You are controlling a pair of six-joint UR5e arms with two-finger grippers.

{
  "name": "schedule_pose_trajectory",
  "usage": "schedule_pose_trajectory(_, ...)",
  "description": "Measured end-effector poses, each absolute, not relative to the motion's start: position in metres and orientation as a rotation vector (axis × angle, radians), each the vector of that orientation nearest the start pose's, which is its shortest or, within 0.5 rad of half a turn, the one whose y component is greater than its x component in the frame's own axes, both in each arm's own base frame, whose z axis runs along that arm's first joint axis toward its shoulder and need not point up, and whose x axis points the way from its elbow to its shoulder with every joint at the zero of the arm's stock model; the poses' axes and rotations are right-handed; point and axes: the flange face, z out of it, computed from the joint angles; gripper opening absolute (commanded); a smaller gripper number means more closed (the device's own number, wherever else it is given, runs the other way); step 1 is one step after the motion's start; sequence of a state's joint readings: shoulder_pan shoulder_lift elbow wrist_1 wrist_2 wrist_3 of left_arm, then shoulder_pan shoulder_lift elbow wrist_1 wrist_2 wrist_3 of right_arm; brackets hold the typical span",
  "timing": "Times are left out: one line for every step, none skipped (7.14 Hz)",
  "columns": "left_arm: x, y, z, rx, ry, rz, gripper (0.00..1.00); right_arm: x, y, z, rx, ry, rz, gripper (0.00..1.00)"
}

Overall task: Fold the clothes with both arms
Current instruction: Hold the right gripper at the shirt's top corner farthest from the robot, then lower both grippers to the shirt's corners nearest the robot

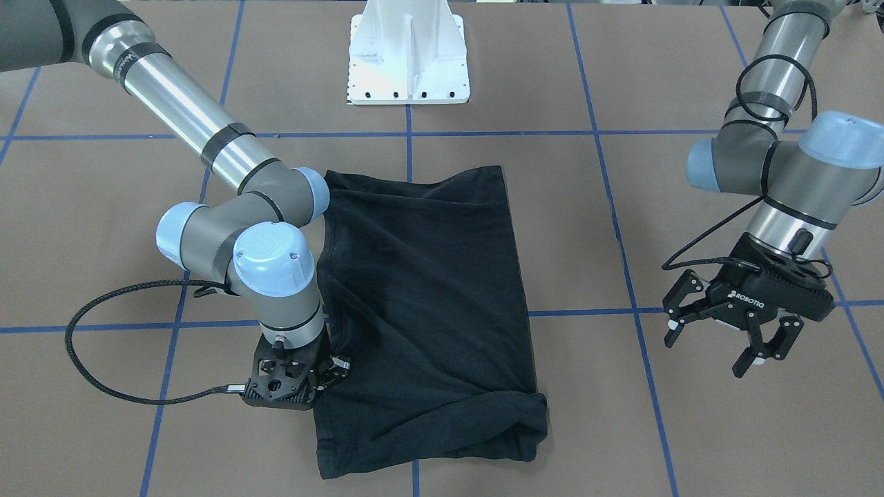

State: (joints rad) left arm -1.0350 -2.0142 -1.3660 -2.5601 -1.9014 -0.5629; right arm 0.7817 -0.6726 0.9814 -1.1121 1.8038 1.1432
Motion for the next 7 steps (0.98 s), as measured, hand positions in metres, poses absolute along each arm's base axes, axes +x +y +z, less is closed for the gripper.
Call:
schedule_pose_trajectory(0.264, -0.641, 0.393, 0.884, 0.88, 0.18, 1.0, -0.518, -0.672, 0.316, 0.255, -0.752, 0.241, 0.99)
schedule_pose_trajectory(0.265, -0.641, 0.394, 0.881, 0.879, 0.181, 1.0, -0.515, -0.672, 0.316, 0.258, -0.754, 0.245, 1.0)
schedule_pose_trajectory(0.265, -0.641, 0.394, 0.877, 0.879, 0.182, 1.0, -0.511, -0.675, 0.311, 0.264, -0.763, 0.255, 1.0)
schedule_pose_trajectory(0.267, -0.641, 0.393, 0.872, 0.879, 0.183, 1.0, -0.501, -0.681, 0.299, 0.266, -0.784, 0.266, 1.0)
schedule_pose_trajectory(0.268, -0.641, 0.392, 0.868, 0.882, 0.182, 1.0, -0.489, -0.682, 0.283, 0.258, -0.812, 0.269, 1.0)
schedule_pose_trajectory(0.27, -0.639, 0.388, 0.847, 0.902, 0.153, 1.0, -0.476, -0.675, 0.266, 0.246, -0.835, 0.266, 1.0)
schedule_pose_trajectory(0.279, -0.632, 0.379, 0.806, 0.95, 0.11, 1.0, -0.46, -0.656, 0.259, 0.246, -0.853, 0.261, 1.0)
